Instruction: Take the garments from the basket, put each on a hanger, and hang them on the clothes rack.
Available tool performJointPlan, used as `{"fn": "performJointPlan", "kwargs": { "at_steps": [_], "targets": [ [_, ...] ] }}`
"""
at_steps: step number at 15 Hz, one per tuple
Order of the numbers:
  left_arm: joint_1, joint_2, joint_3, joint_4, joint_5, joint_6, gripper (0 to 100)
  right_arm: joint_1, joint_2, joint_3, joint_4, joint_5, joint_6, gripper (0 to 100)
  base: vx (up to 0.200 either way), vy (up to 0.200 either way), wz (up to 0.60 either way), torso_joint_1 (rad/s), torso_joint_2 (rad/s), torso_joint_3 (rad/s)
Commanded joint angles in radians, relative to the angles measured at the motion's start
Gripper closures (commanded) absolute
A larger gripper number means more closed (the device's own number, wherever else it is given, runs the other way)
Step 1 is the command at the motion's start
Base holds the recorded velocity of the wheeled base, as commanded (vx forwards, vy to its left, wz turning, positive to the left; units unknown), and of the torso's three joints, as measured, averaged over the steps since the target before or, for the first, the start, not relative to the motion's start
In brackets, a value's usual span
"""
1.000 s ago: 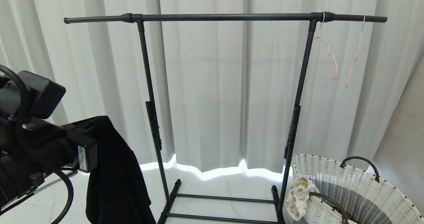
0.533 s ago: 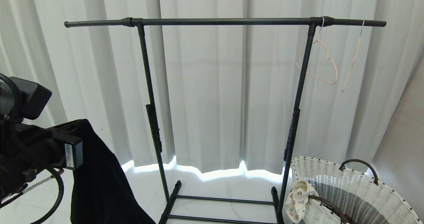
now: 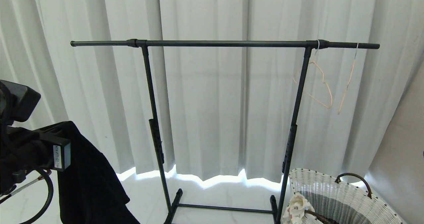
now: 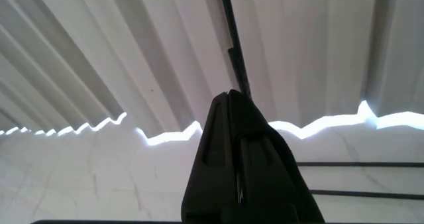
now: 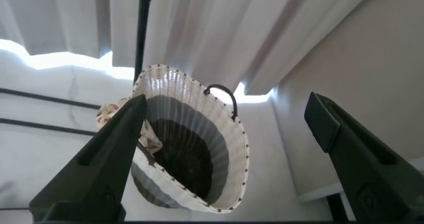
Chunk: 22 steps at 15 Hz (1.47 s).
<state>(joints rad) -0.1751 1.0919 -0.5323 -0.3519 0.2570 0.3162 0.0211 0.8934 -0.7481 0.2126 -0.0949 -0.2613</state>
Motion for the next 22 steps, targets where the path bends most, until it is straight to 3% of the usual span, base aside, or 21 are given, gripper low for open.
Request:
{"fn": "performJointPlan", "kwargs": {
  "at_steps": [1,8,12,18,22],
  "targets": [
    [0.003,-0.014,-0.001,-0.001,-0.002,0.004,100,-0.001,0.007,-0.004,-0.002,-0.002,-0.001,0,0.0,0.0,0.0,0.193,-0.47,-0.271],
    [0.025,-0.01,-0.005,0.001,-0.009,0.006,100,-0.029,0.018,-0.005,-0.047,-0.019,-0.004,0,0.0,0.0,0.0,0.216,-0.49,-0.279],
    [0.025,-0.021,-0.012,0.001,-0.055,0.075,100,-0.029,0.045,-0.002,-0.096,-0.019,-0.039,0,0.0,0.0,0.0,0.24,-0.52,-0.286],
    [0.026,-0.02,-0.011,0.001,-0.056,0.073,100,-0.029,0.076,0.007,-0.142,-0.017,-0.039,0,0.0,0.0,0.0,0.258,-0.55,-0.29],
    [0.026,-0.027,-0.011,0.001,-0.055,0.075,100,-0.029,0.062,0.027,-0.144,-0.017,-0.039,0,0.0,0.0,0.0,0.065,-0.13,-0.069]
  ]
}}
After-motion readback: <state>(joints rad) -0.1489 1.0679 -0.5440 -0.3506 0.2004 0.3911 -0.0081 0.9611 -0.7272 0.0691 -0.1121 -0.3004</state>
